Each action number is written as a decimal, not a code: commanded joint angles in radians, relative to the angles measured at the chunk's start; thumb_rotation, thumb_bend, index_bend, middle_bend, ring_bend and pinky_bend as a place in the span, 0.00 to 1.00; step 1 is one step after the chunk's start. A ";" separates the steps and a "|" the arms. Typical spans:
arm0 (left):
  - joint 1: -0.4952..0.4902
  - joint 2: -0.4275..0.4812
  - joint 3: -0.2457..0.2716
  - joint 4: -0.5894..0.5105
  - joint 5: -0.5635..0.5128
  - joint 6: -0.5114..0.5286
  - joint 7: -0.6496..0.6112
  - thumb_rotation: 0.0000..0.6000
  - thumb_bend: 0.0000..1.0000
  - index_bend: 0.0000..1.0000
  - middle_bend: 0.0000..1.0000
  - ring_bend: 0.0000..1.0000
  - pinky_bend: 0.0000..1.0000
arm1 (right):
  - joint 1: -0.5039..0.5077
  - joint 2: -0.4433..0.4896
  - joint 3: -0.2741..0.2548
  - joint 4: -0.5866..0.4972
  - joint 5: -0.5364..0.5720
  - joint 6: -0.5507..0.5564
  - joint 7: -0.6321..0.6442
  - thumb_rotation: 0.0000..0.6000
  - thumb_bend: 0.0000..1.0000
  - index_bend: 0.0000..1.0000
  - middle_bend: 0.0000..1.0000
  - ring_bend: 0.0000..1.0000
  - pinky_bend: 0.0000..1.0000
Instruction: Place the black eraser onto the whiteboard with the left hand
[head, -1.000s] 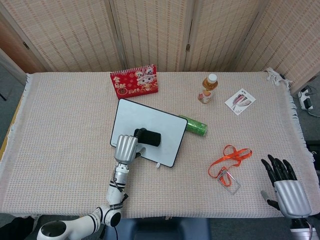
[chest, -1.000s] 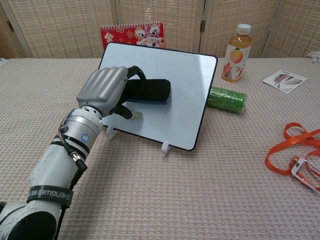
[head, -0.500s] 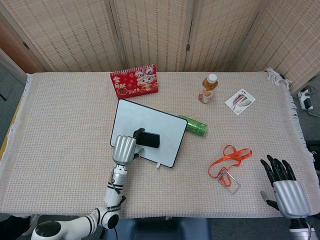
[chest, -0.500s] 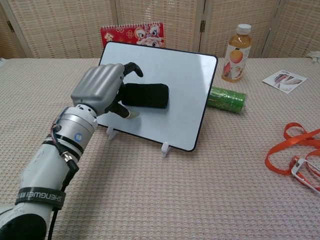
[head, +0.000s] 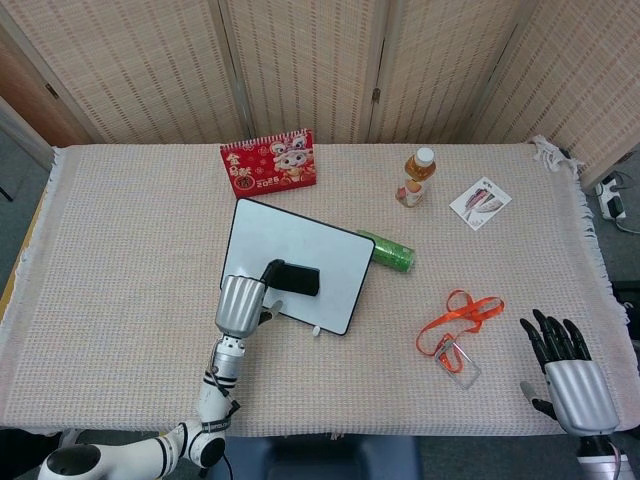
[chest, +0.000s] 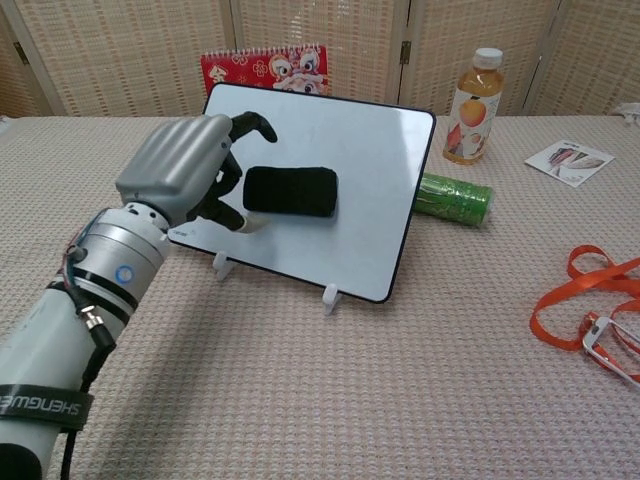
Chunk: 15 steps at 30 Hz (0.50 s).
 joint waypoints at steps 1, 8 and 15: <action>0.071 0.106 0.061 -0.144 0.029 0.044 0.064 1.00 0.17 0.29 1.00 1.00 1.00 | 0.001 -0.004 0.000 0.001 0.002 -0.003 -0.007 1.00 0.30 0.00 0.00 0.00 0.00; 0.233 0.334 0.212 -0.341 0.137 0.193 0.022 1.00 0.18 0.26 1.00 0.88 1.00 | 0.004 -0.018 -0.002 0.003 0.007 -0.015 -0.036 1.00 0.30 0.00 0.00 0.00 0.00; 0.388 0.590 0.372 -0.530 0.139 0.234 0.017 1.00 0.17 0.20 0.54 0.38 0.46 | 0.014 -0.029 0.005 0.006 0.026 -0.036 -0.052 1.00 0.30 0.00 0.00 0.00 0.00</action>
